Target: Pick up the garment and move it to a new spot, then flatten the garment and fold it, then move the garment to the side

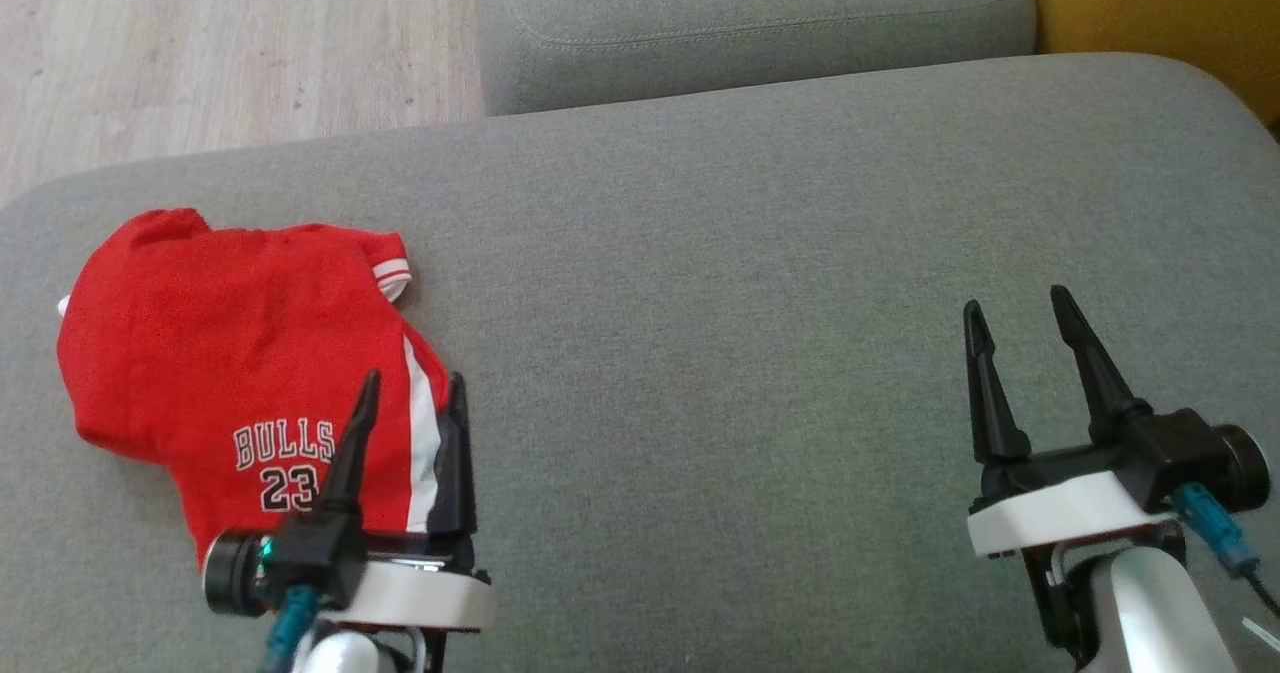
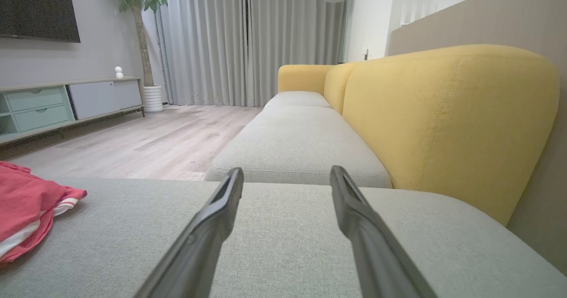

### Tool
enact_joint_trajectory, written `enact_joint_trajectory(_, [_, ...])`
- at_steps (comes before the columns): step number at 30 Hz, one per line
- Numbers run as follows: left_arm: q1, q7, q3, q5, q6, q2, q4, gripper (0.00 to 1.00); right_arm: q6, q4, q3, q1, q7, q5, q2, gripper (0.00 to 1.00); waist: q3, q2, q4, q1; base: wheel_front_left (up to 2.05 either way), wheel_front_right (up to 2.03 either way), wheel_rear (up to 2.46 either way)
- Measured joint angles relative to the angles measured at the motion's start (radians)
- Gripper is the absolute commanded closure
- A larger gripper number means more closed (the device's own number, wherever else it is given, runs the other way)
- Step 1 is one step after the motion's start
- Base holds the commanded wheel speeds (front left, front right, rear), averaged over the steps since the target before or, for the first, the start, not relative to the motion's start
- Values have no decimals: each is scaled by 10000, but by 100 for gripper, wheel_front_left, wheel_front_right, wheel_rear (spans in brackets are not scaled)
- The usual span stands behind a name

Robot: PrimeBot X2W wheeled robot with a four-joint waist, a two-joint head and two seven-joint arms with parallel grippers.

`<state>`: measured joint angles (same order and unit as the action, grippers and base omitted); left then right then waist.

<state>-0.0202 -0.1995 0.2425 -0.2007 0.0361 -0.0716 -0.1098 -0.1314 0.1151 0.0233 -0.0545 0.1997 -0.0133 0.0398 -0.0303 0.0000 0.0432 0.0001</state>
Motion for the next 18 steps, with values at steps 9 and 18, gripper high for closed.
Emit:
enact_joint_trajectory(9, [-211,-238,840,1356,541,-355,-104,0,0,-119,128,-65,228,769,6,0,-8,0,-3,0,0,0,0])
enact_joint_trajectory(18, [-176,-543,123,311,458,-10,422,0,0,111,213,-52,504,-871,12,0,41,0,-34,0,0,0,0])
